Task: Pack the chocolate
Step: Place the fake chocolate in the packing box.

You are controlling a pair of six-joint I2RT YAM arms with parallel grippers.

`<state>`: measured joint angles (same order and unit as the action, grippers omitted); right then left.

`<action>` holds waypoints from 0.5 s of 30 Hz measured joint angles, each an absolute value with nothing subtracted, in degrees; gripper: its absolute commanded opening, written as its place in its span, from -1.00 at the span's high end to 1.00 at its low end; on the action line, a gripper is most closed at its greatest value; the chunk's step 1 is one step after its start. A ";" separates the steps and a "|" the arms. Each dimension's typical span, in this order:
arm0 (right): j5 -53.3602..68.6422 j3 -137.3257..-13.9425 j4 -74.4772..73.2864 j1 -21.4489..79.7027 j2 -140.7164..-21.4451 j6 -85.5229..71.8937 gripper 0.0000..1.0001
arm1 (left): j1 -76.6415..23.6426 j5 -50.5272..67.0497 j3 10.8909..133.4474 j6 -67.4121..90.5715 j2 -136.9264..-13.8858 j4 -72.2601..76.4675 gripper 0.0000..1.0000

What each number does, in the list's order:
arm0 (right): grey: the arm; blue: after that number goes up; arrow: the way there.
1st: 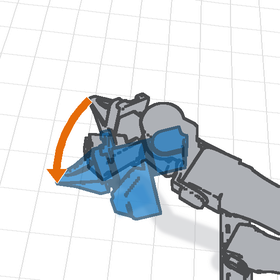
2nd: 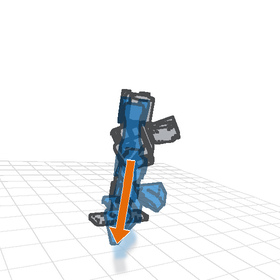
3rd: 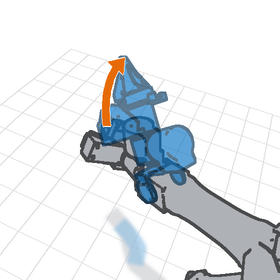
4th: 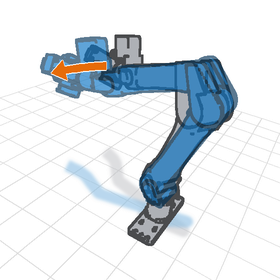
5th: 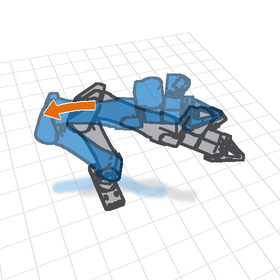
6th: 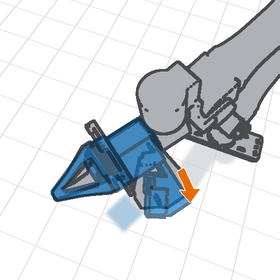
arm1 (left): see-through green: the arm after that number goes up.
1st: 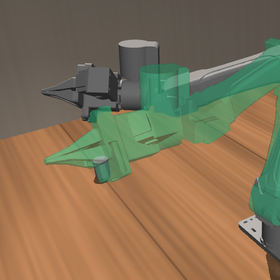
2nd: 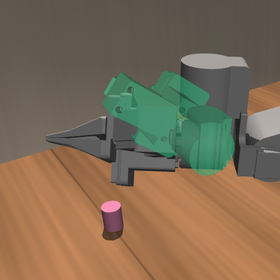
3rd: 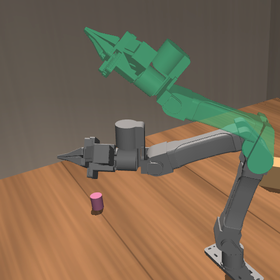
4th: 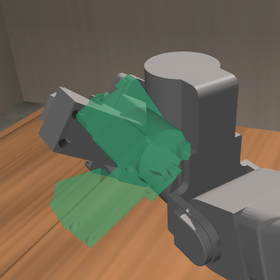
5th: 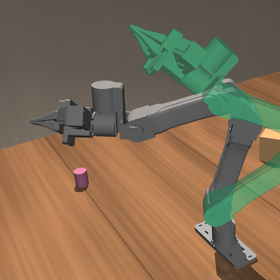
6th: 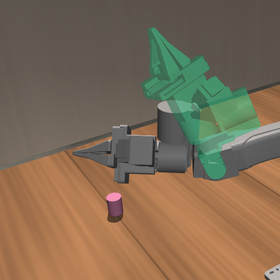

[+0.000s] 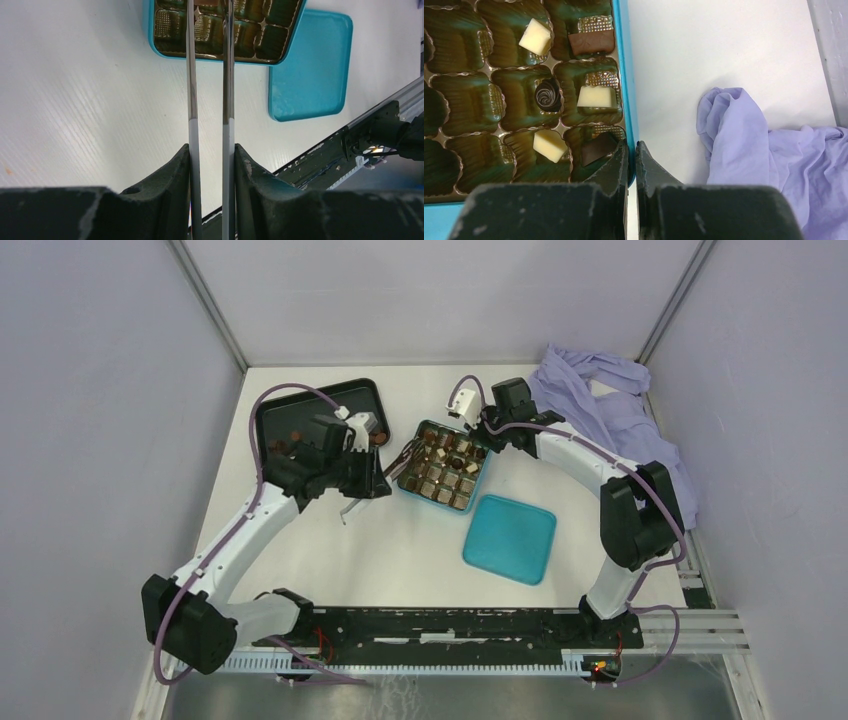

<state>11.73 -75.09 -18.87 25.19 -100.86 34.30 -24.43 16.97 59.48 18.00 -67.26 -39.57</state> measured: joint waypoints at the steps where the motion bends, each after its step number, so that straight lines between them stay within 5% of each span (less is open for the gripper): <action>1: 11.73 -75.07 -18.87 25.19 -100.86 34.30 0.97 | -24.69 16.53 59.35 18.13 -67.26 -39.31 0.96; 15: 11.73 -74.37 -18.41 25.19 -100.86 34.26 0.95 | -27.51 12.43 58.13 19.27 -68.75 -36.69 0.90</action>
<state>11.73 -74.37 -18.41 25.19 -100.86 34.26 -27.51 12.43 58.13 19.27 -68.75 -36.69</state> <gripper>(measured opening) 0.068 0.388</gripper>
